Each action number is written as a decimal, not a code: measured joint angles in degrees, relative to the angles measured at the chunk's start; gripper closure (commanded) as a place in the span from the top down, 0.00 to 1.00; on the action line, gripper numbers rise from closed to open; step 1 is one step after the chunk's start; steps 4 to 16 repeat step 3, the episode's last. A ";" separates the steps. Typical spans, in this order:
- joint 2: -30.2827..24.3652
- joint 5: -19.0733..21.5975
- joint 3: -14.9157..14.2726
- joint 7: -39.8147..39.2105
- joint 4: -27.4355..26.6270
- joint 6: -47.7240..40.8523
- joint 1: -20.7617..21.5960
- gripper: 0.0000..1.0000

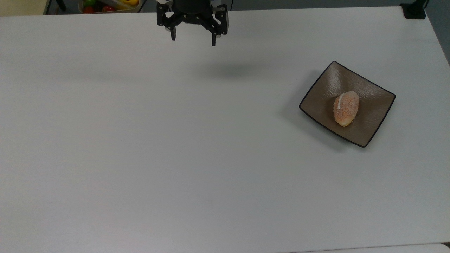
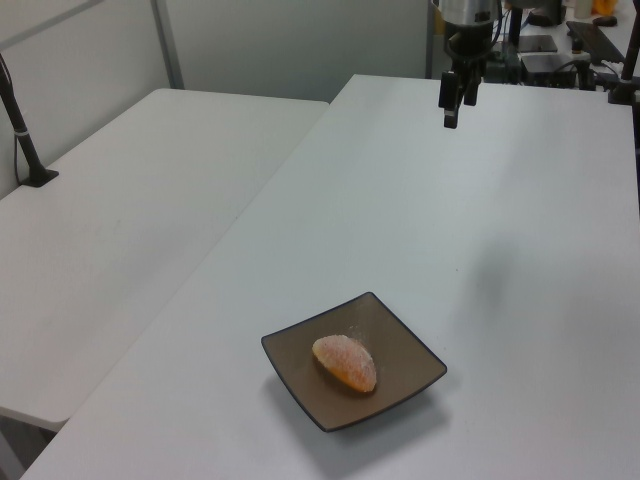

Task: Bread is placed on a ceramic plate

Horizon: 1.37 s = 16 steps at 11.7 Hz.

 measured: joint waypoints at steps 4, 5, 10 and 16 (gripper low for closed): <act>0.01 0.00 0.00 -1.66 0.00 0.00 -0.24 1.00; 0.01 0.00 0.00 -1.66 0.00 0.00 -0.24 1.00; 0.01 0.00 0.00 -1.66 0.00 0.00 -0.24 1.00; 0.01 0.00 0.00 -1.66 0.00 0.00 -0.24 1.00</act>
